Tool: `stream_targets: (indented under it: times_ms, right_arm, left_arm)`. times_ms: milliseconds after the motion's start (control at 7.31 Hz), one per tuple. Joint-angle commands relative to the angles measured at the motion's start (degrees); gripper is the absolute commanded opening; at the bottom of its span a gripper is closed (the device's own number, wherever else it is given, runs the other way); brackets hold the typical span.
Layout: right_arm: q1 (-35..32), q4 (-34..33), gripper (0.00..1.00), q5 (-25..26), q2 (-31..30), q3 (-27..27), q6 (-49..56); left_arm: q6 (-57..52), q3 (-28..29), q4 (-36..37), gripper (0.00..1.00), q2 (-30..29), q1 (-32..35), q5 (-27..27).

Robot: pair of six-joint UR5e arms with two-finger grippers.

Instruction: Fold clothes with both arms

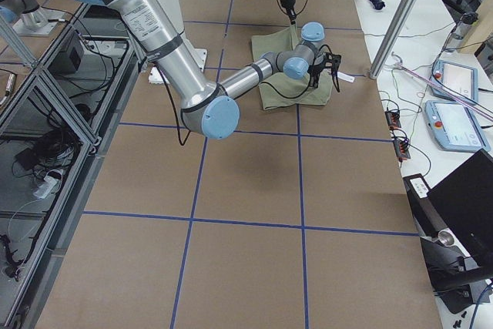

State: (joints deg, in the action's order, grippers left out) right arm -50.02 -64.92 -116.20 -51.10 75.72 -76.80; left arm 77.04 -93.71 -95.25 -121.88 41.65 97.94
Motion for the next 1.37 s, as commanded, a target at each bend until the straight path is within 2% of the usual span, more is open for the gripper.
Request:
stream_targets:
  times_ms: [0,684,1231]
  right_arm:
    - [0.3,1.9,0.00,0.5,3.7,-8.6,0.1]
    - [0.1,2.0,0.00,2.6,6.7,-11.8,0.2]
    - [-0.5,2.0,0.00,4.1,7.1,-14.0,0.2]
  left_arm:
    - [0.0,6.6,-4.7,0.00,-0.8,0.8,-0.3]
    - [-0.6,14.7,-9.6,0.00,-3.9,3.5,-0.4]
    - [-0.5,15.0,-9.6,0.00,-4.5,3.4,-0.3]
